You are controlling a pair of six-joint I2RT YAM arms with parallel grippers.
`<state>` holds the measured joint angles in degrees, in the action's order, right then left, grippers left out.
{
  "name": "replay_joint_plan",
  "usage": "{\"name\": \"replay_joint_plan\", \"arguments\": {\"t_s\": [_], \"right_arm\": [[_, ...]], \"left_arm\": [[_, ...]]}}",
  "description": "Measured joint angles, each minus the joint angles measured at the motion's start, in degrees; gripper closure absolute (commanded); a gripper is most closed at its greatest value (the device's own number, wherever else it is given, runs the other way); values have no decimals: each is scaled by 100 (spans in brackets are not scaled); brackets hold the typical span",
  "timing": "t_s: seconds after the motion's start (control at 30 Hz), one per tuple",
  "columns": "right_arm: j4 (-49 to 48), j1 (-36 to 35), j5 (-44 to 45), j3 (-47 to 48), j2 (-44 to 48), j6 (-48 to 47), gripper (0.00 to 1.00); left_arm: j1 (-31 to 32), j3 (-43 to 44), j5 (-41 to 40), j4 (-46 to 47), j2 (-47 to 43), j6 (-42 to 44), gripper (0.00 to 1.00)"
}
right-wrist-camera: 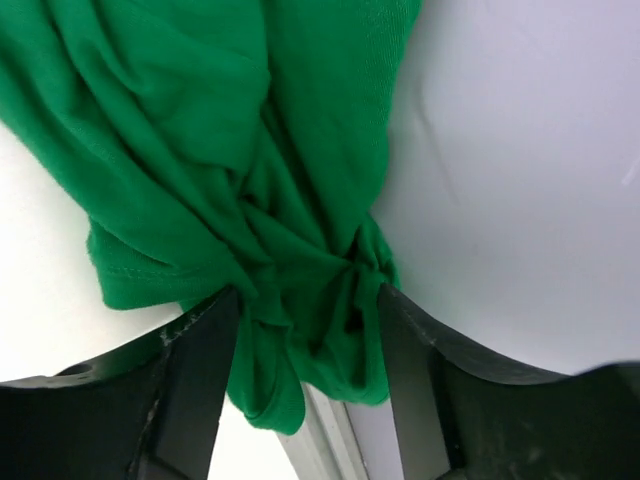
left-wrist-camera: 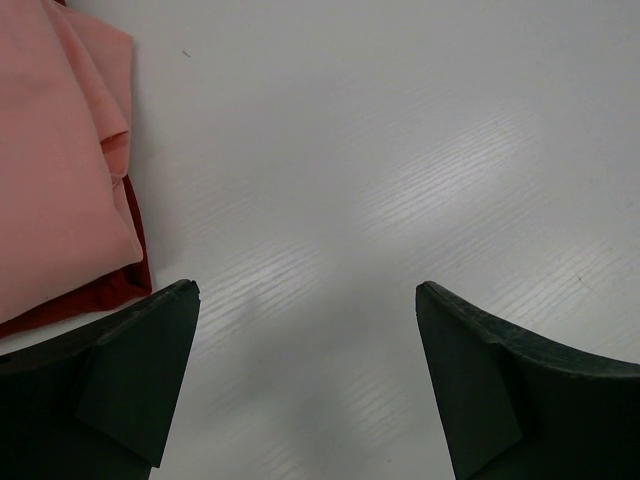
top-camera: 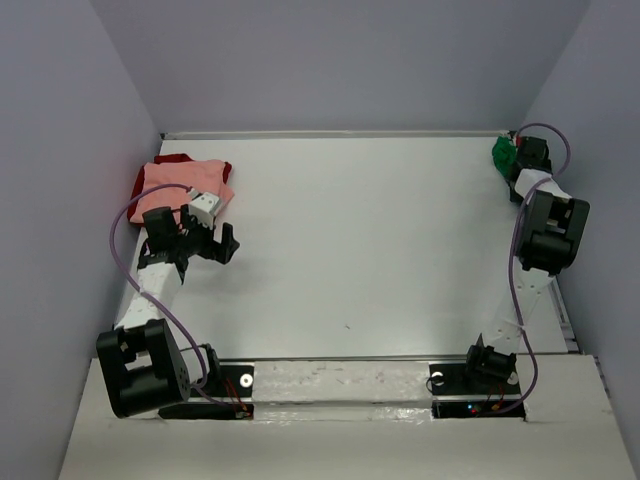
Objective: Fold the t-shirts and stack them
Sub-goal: Grab the tshirt from the pile
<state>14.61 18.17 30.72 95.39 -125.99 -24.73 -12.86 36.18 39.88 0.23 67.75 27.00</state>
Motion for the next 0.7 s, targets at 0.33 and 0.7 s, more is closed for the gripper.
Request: {"name": "replay_joint_plan", "arguments": {"t_s": [0.33, 0.7], "right_arm": [[153, 37, -157, 98, -210, -39, 56], [514, 35, -595, 98, -210, 72, 70]], "left_arm": [[0, 0, 90, -57, 0, 87, 1], [-4, 0, 188, -57, 0, 114, 1]]}}
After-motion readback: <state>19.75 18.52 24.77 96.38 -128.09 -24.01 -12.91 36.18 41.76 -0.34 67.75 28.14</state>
